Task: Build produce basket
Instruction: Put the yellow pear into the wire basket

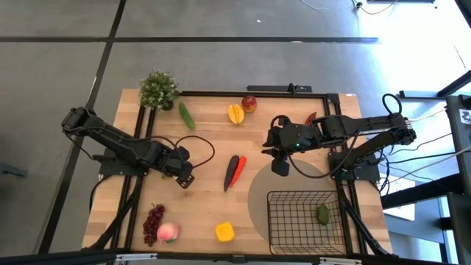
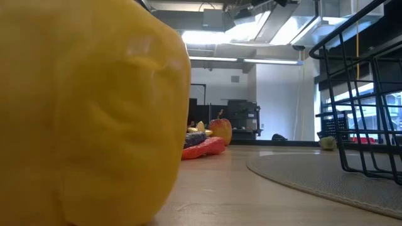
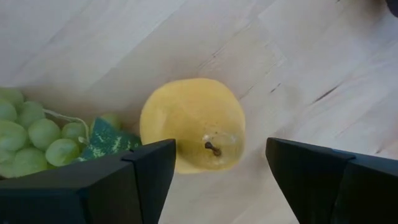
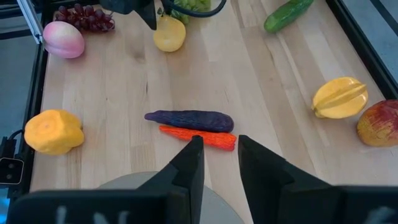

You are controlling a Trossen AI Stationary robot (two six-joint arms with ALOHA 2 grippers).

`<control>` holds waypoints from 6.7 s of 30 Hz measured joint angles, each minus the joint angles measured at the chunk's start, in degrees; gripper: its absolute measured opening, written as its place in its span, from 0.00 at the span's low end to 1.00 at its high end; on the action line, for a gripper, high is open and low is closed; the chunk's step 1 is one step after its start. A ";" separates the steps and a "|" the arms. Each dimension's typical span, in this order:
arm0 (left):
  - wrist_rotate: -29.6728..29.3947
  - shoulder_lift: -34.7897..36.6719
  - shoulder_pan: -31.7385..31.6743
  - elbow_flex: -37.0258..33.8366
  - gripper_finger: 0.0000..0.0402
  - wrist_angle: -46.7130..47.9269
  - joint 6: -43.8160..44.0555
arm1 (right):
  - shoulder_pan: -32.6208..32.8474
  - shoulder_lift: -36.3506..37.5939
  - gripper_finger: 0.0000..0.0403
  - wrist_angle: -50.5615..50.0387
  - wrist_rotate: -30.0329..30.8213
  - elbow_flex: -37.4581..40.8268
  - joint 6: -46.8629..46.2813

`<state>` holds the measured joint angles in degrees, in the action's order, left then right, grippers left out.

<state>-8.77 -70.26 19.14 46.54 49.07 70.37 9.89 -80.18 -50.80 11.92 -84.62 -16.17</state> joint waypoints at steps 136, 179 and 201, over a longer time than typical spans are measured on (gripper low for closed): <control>23.24 -54.29 -6.96 62.97 0.38 -35.17 -67.98 | 18.97 17.27 0.22 -32.15 20.05 0.00 -21.13; 20.16 -58.49 -6.14 62.91 0.39 -31.99 -63.01 | 18.95 17.25 0.22 -29.55 19.43 0.00 -22.58; 20.21 -58.47 -6.14 62.91 0.39 -31.94 -63.02 | 18.97 17.42 0.22 -16.38 -20.86 1.85 -7.27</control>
<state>11.44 -128.73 12.99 109.45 17.12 7.35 28.86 -62.76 -67.18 -8.94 -82.77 -23.44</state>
